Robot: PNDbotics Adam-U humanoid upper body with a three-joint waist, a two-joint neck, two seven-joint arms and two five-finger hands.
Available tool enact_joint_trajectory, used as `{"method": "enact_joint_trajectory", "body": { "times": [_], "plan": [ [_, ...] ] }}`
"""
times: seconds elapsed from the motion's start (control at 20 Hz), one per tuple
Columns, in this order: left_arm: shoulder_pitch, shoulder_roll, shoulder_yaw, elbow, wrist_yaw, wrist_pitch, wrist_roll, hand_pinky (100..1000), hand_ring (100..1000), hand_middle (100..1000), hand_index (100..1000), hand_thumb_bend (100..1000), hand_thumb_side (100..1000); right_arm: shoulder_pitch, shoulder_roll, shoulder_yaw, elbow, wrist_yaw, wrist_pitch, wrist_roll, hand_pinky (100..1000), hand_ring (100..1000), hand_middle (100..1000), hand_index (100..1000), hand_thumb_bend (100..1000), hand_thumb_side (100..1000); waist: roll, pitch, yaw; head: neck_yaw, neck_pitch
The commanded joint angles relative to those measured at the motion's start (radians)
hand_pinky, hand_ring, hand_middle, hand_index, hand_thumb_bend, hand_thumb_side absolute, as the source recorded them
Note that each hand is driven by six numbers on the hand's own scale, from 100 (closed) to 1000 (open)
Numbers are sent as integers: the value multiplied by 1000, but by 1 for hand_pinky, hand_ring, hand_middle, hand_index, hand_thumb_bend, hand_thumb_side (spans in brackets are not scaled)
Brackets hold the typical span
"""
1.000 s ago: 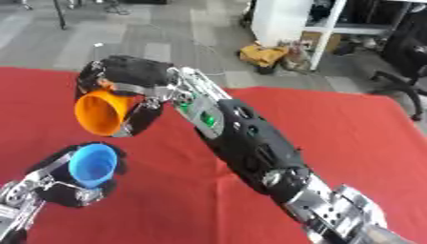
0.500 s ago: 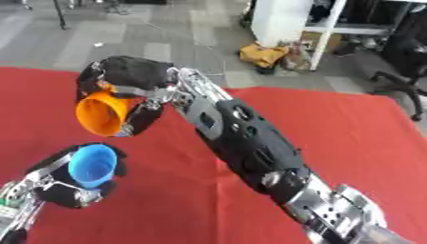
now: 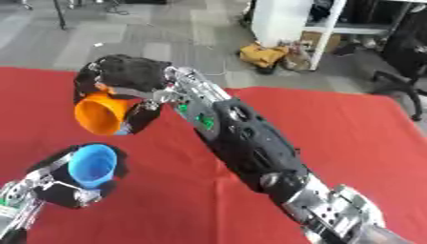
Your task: Pour the contents of one cup into another cup.
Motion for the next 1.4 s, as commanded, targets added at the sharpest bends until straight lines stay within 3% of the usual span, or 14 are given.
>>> {"method": "enact_joint_trajectory", "body": {
  "times": [0.05,0.5,1.4],
  "plan": [
    [-24,-4,1,-14,6,-27,-29,641,651,428,775,100,100,-27,-7,-5,-26,33,-4,-23,702,585,496,633,283,100,5,-11,-2,2,-8],
    [-24,-3,2,-14,9,-26,-32,644,655,431,783,100,100,-28,-7,-4,-29,84,-13,-58,706,589,501,634,283,100,6,-12,-3,2,-8],
    [-26,-4,2,-14,12,-27,-37,648,661,434,787,100,100,-27,-17,-5,-37,93,-14,-73,710,591,501,635,281,100,7,-11,0,2,-8]
  ]
}}
